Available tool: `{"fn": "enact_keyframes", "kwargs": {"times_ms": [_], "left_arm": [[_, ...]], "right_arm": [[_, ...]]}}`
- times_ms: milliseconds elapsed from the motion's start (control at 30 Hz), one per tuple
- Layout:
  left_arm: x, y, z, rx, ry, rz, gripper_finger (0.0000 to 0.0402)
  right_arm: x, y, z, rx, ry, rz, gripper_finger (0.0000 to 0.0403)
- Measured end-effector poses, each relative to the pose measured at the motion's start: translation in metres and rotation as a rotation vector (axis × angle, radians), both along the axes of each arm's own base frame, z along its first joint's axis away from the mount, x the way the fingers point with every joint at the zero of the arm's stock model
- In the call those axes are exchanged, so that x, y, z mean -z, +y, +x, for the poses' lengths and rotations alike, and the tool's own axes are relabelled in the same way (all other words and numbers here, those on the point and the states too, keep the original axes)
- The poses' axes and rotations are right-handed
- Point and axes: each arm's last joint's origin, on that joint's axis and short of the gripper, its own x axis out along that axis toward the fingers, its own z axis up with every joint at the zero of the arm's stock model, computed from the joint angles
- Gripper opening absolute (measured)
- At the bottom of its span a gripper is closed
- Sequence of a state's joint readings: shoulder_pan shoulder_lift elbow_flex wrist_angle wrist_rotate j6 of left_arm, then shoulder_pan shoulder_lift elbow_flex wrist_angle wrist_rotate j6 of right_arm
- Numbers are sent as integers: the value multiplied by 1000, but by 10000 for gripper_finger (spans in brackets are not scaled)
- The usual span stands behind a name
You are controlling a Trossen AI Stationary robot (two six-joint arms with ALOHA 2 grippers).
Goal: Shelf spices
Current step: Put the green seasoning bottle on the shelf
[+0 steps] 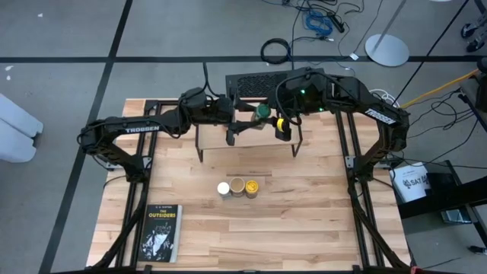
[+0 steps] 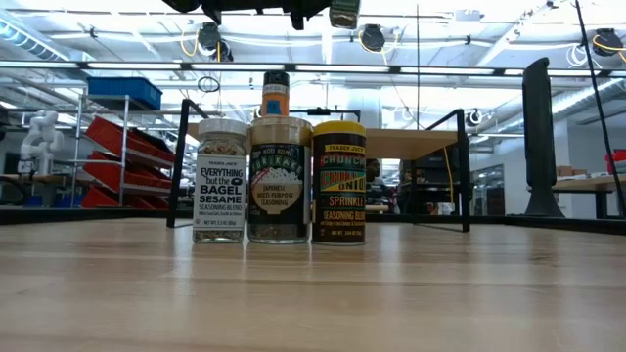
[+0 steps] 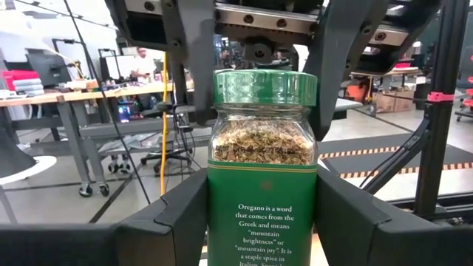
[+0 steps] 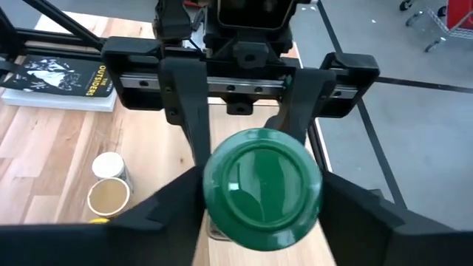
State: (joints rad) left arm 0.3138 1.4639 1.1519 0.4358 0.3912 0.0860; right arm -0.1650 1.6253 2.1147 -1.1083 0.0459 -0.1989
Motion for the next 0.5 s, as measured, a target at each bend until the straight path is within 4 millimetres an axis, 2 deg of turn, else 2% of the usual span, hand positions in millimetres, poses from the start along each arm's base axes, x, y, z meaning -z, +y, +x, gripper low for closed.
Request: {"fn": "enact_keyframes", "kwargs": {"times_ms": [133, 300, 500], "left_arm": [[0, 0, 0, 0, 0, 1, 208], [1, 0, 0, -1, 6, -3, 228], [0, 0, -1, -1, 25, -9, 277]], "right_arm": [[0, -1, 0, 3, 1, 1, 189], [0, -1, -1, 3, 5, -1, 189], [2, -2, -2, 9, 33, -2, 197]]}}
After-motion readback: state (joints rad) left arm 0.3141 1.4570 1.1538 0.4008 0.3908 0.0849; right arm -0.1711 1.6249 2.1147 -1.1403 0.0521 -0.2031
